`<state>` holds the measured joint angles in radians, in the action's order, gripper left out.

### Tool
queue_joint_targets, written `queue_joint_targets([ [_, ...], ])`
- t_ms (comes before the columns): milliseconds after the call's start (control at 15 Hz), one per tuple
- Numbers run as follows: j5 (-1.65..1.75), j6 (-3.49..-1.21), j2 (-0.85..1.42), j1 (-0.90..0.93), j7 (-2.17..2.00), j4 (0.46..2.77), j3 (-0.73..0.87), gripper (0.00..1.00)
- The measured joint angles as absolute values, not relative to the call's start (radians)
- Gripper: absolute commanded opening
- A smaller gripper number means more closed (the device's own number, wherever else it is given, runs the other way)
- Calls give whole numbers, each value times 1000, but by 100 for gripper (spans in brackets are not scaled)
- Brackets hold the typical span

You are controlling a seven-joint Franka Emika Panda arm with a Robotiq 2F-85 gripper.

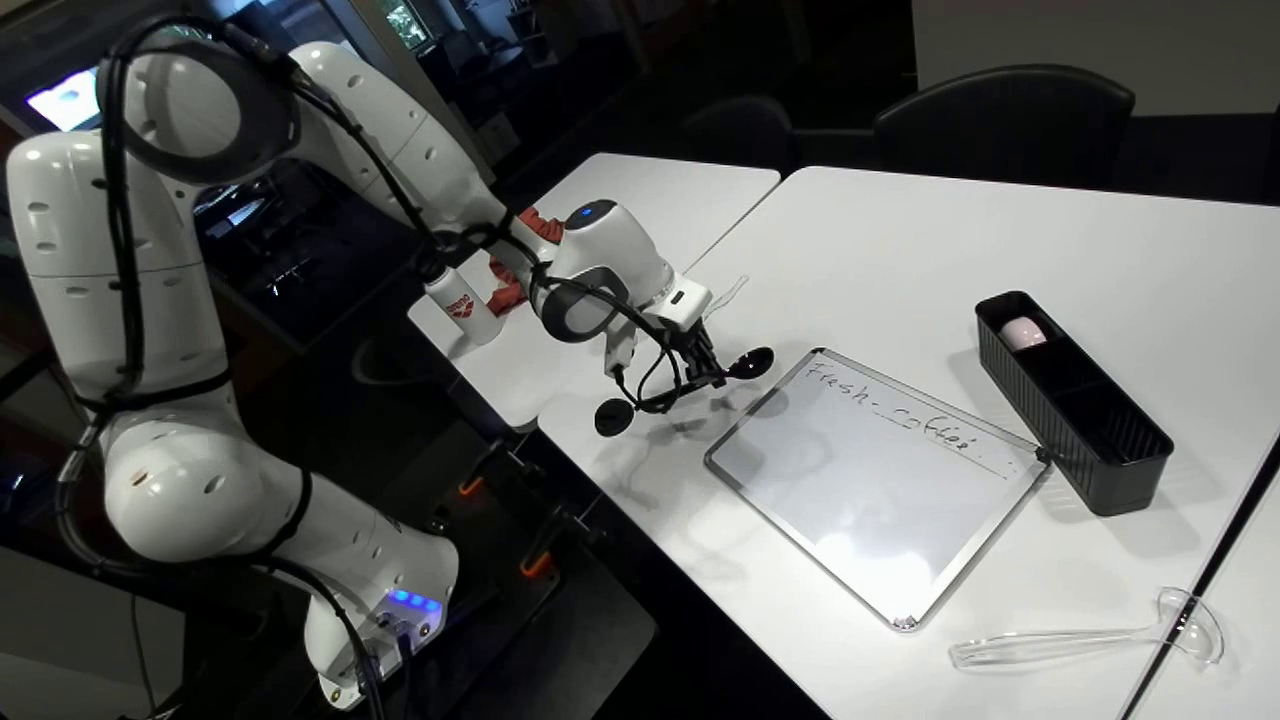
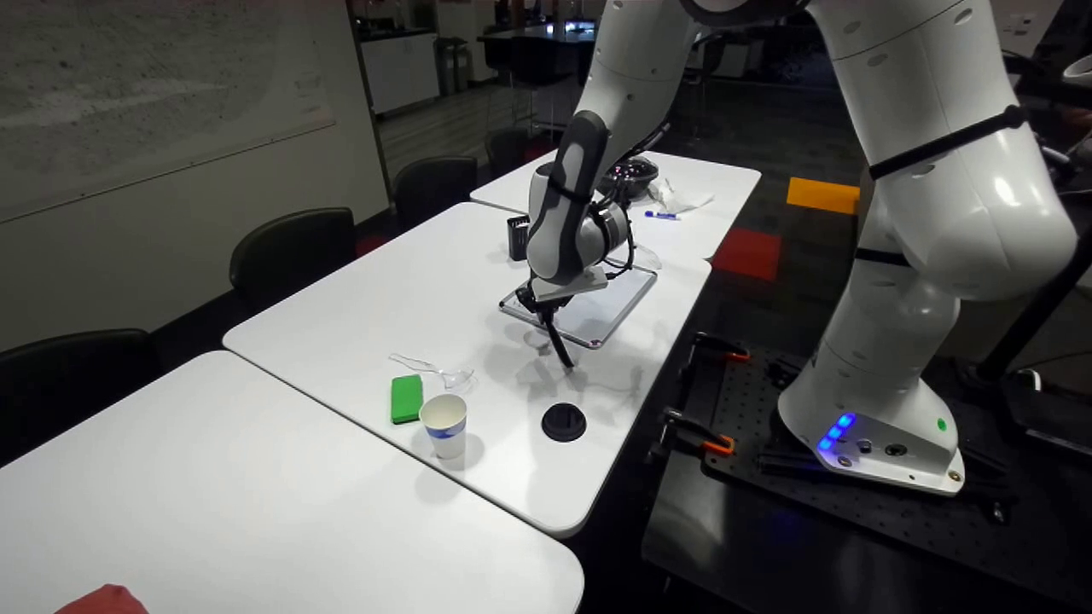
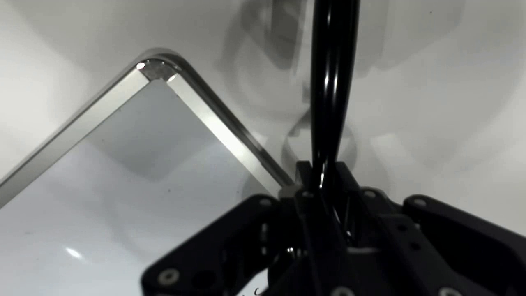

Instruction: Put the black spoon in the cutlery stand

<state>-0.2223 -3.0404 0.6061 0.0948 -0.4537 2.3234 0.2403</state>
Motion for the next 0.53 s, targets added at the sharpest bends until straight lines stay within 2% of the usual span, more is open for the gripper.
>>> queue_joint_targets([
  [533, -9, -2850, 378, 278, -532, 2298, 550, 4],
])
